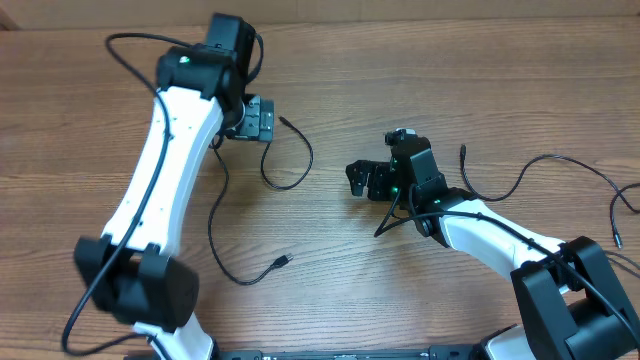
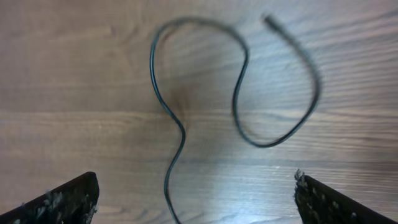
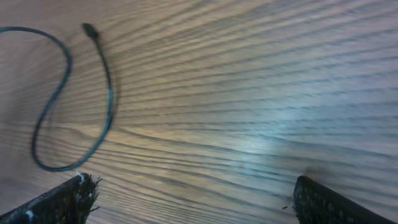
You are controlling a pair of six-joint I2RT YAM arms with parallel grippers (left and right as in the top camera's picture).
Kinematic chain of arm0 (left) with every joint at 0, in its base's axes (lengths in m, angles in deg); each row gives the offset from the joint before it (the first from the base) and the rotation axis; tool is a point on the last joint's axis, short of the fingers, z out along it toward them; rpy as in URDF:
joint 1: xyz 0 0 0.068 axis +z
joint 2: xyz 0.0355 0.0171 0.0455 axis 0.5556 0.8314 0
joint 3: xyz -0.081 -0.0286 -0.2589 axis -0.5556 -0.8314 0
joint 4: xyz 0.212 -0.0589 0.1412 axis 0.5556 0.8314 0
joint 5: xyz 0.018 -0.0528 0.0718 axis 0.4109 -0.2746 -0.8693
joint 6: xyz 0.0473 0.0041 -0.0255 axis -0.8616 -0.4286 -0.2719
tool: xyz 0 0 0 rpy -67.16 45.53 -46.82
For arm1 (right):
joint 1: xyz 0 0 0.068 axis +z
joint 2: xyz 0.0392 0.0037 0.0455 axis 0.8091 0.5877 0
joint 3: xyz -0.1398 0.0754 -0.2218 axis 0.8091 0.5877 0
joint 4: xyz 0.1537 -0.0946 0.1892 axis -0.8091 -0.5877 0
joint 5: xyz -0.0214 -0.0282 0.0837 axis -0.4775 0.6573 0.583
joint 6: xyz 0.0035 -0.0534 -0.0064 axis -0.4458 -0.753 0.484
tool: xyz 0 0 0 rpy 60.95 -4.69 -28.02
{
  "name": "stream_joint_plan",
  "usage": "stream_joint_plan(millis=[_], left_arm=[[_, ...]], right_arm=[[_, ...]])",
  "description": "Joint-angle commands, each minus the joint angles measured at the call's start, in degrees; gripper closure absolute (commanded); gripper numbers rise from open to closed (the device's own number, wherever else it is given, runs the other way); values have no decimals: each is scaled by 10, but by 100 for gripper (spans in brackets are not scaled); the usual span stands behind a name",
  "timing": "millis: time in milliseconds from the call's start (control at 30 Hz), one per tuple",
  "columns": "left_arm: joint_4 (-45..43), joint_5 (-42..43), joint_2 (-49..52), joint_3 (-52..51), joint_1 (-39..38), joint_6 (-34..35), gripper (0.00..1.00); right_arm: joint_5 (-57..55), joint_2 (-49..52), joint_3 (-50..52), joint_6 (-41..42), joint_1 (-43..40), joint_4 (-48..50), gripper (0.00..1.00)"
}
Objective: Untangle cables
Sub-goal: 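Grasp a black cable with the left gripper near the table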
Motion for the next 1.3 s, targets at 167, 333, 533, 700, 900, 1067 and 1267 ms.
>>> stream_joint_plan(millis=[167,333,533,700,900,1067,1267], left_arm=[[21,-50,139,4,45,48,0],[1,7,186,4,102,26,0],[-44,75,205,3,122,-24,4],[-71,91,206,3,122,-23,5],[-87,97,206,-3,123,-23,10],[-136,119,206,-59,122,-23,10],[-171,119,206,-99,123,-23,23]], right_arm=[[-34,-3,0,-5,2,-9,0],[-34,-3,0,-3,2,-8,0],[-32,-3,0,-2,2,-3,0],[-32,-3,0,-2,2,-2,0],[-32,-3,0,-2,2,-7,0],[-32,-3,0,-2,2,-5,0],[-32,-3,0,-2,2,-4,0]])
